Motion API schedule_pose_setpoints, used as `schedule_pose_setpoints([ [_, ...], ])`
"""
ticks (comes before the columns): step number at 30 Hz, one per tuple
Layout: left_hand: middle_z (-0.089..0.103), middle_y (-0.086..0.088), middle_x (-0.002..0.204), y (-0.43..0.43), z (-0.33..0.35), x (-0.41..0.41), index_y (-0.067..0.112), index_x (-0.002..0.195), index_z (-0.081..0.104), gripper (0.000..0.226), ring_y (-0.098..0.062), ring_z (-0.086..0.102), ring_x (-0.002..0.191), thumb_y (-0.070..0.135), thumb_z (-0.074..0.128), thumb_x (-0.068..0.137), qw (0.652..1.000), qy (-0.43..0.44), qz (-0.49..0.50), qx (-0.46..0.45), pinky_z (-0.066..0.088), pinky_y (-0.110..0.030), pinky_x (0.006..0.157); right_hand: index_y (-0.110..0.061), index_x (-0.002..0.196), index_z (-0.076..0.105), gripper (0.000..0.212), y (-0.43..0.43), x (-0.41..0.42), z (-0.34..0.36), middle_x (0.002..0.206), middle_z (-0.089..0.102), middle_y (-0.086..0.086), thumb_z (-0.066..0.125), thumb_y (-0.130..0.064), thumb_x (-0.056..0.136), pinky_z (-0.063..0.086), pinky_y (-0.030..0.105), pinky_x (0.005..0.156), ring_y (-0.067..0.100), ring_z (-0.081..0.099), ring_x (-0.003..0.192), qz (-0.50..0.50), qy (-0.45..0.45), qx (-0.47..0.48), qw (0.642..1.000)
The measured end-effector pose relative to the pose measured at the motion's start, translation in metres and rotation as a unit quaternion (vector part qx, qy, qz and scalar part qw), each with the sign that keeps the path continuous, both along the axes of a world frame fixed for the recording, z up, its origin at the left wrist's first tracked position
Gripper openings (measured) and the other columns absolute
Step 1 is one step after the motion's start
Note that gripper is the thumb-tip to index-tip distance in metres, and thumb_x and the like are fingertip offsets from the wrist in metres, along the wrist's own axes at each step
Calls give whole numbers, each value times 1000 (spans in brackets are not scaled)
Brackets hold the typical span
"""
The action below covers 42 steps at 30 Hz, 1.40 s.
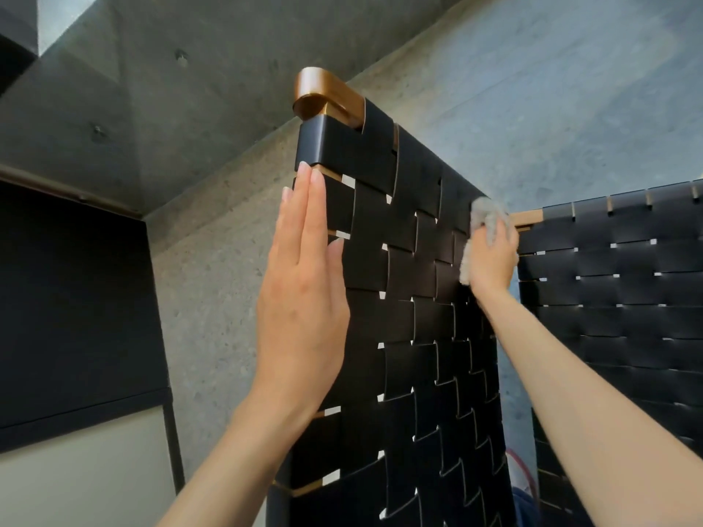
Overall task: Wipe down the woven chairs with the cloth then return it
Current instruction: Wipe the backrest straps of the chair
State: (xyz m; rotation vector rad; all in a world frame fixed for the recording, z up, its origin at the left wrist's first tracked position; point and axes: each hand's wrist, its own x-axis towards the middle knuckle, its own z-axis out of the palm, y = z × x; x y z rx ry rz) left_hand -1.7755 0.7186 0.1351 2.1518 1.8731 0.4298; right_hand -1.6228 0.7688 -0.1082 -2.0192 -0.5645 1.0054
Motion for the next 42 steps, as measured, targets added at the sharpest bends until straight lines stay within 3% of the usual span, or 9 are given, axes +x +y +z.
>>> schedule_pose_setpoints([
  [4, 9, 10, 158, 1, -1, -1, 20, 151, 13, 56, -3, 8, 145, 15, 37, 101, 1000, -5, -2, 3, 17, -26, 118, -7, 128, 53, 36, -27, 6, -27, 133, 47, 15, 34, -21, 101, 42, 39, 96, 33, 52, 115, -8, 19, -105, 994],
  [11, 11, 7, 159, 1, -1, 0, 16, 151, 15, 55, -7, 10, 146, 14, 38, 101, 1000, -10, 6, 11, 17, -24, 118, -18, 127, 55, 36, -66, -10, -11, 130, 45, 12, 33, -30, 102, 40, 44, 100, 36, 50, 114, 21, -1, -137, 990],
  [17, 16, 11, 157, -1, 1, -2, 20, 150, 20, 52, -2, 8, 145, 15, 38, 102, 996, -84, 21, 4, 9, -12, 115, -20, 137, 46, 36, -48, -31, 68, 139, 41, 5, 41, -23, 101, 37, 33, 100, 19, 40, 124, 52, 29, 78, 995],
  [21, 25, 11, 154, 2, 2, -3, 20, 148, 29, 48, 0, 14, 143, 11, 37, 101, 988, -147, 36, 10, 12, -13, 115, -26, 139, 44, 38, 22, -48, 146, 148, 33, 6, 42, -25, 102, 33, 28, 96, 17, 31, 125, 116, -18, 235, 965],
  [25, 30, 10, 153, 3, 1, -5, 19, 146, 34, 46, 0, 16, 142, 11, 36, 101, 985, -165, 55, 17, 13, -11, 114, -21, 137, 49, 39, 37, -71, 196, 142, 45, 7, 45, -19, 98, 38, 30, 89, 11, 30, 110, 135, -72, 336, 929],
  [28, 32, 10, 152, 6, -2, -7, 20, 145, 35, 44, -2, 18, 142, 17, 37, 101, 984, -153, 89, 21, 14, -10, 110, -28, 137, 49, 42, 21, -81, 205, 141, 45, 4, 44, -16, 97, 41, 32, 88, 14, 34, 103, 183, -120, 348, 912],
  [33, 25, 8, 155, -3, 5, -7, 21, 149, 26, 46, -5, 20, 143, 19, 32, 103, 973, -218, 75, -32, 20, -28, 118, -30, 137, 50, 41, -16, -85, 212, 144, 42, 2, 44, -16, 100, 24, 11, 89, 19, 45, 114, 233, -147, 309, 910],
  [37, 16, 9, 158, -51, 6, -8, 22, 151, 18, 48, -5, 7, 145, 18, 27, 104, 980, -176, 86, -42, 11, -28, 120, -30, 137, 49, 40, -53, -91, 219, 143, 42, 4, 43, -15, 100, 28, 28, 97, 16, 42, 121, 252, -115, 286, 917],
  [42, 14, 9, 158, -126, 6, -36, 20, 151, 17, 49, 2, 6, 143, 16, 28, 104, 973, -209, 69, -70, 8, -22, 119, -31, 136, 50, 42, -124, -111, 222, 141, 44, 3, 44, -11, 99, 30, 27, 93, 14, 41, 111, 250, -101, 272, 924],
])
